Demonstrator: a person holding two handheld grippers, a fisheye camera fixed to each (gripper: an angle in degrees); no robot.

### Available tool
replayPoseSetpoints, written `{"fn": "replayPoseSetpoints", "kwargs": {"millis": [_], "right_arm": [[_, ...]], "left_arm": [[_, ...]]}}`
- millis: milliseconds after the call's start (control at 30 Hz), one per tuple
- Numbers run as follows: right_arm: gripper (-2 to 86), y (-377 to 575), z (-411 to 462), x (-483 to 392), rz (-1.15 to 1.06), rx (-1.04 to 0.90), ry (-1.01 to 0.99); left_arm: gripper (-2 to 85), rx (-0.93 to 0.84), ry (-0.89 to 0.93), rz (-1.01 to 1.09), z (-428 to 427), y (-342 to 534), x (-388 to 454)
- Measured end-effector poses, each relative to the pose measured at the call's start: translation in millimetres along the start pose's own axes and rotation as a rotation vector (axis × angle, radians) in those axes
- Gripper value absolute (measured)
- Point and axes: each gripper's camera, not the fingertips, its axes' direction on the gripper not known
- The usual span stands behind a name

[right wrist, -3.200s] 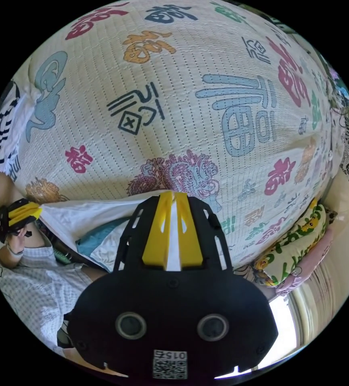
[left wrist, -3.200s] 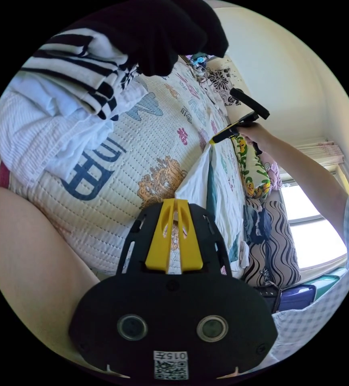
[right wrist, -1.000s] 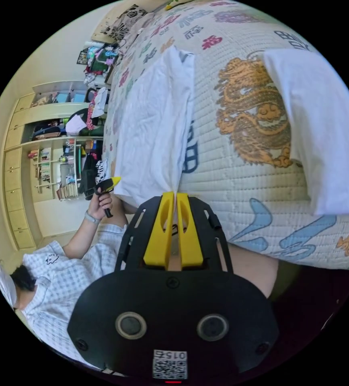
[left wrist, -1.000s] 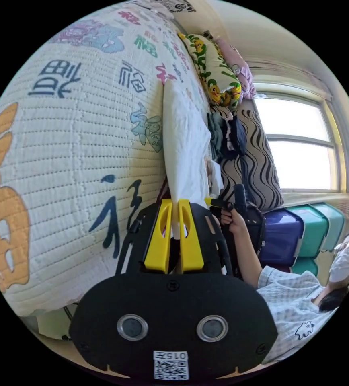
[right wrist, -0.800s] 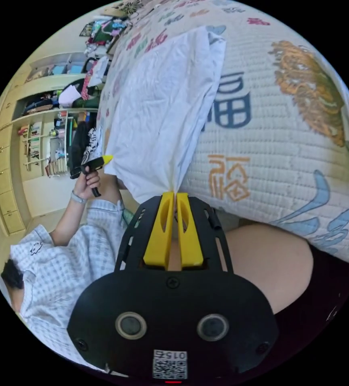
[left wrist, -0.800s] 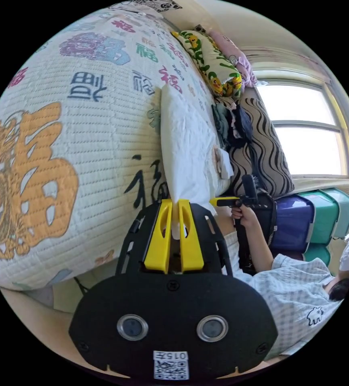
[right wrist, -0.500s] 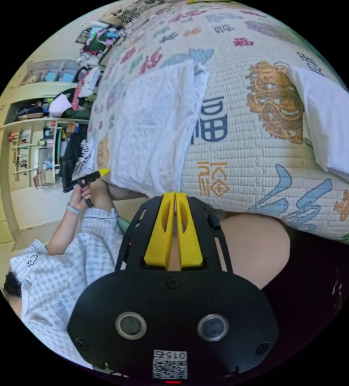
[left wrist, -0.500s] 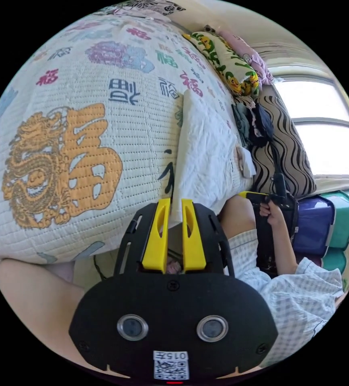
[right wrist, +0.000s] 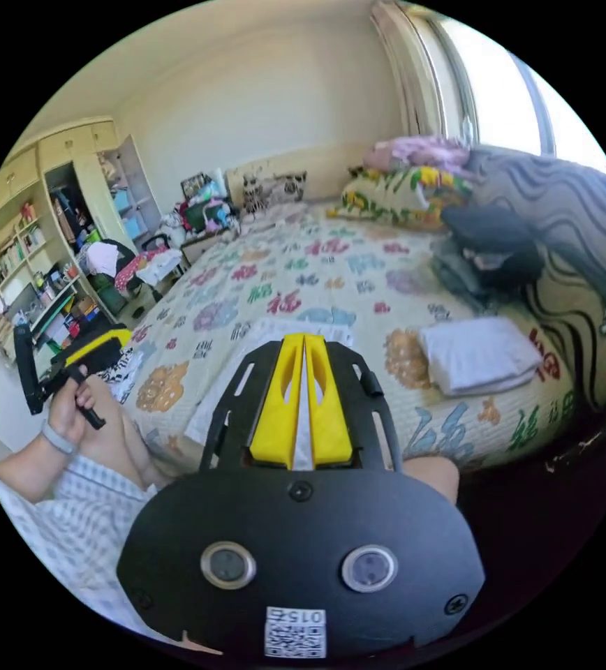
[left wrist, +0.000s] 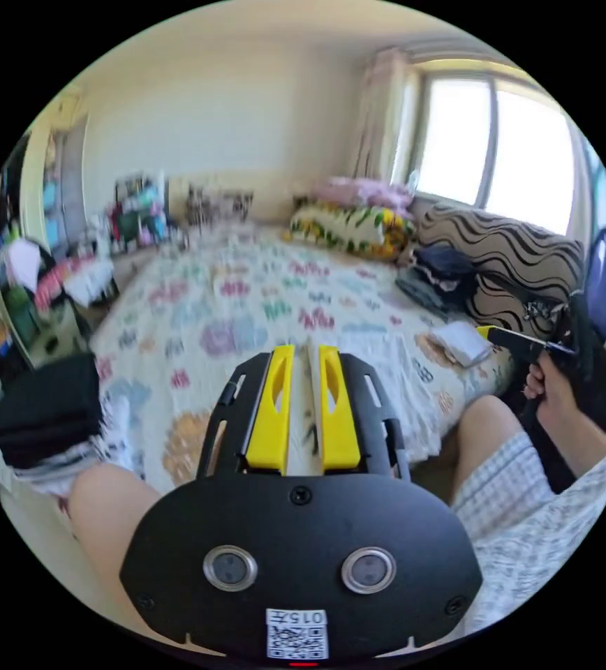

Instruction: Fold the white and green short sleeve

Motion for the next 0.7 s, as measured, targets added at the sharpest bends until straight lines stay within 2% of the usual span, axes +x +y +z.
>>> {"fn": "replayPoseSetpoints", "kwargs": {"millis": [67, 133, 233, 333, 500, 700], "right_arm": [[0.0, 2, -27, -26, -0.080, 0.131, 0.033], [0.6, 4, -35, -39, -0.108, 0.196, 0.047], [1.2, 5, -29, -51, -0.086, 0.222, 0.031], [0.1, 4, -10, -61, -0.128, 0.137, -0.035], [-0.5, 7, 30, -94, -0.285, 0.035, 0.189], [-0.6, 19, 123, -105, -0.296, -0.317, 0.228]], "left_arm": [[8.6, 0.252, -0.093, 0.144, -30, -6, 30], [8.2, 0.332, -0.110, 0.222, -34, -10, 46], [4.8, 0.250, 0.062, 0.281, -11, -23, 56], [2.6, 0.152, 0.078, 0.270, 24, -30, 57], [1.8, -0.117, 0.136, 0.233, 94, -32, 47], [1.3, -0.361, 0.069, 0.240, 169, -20, 30]]}}
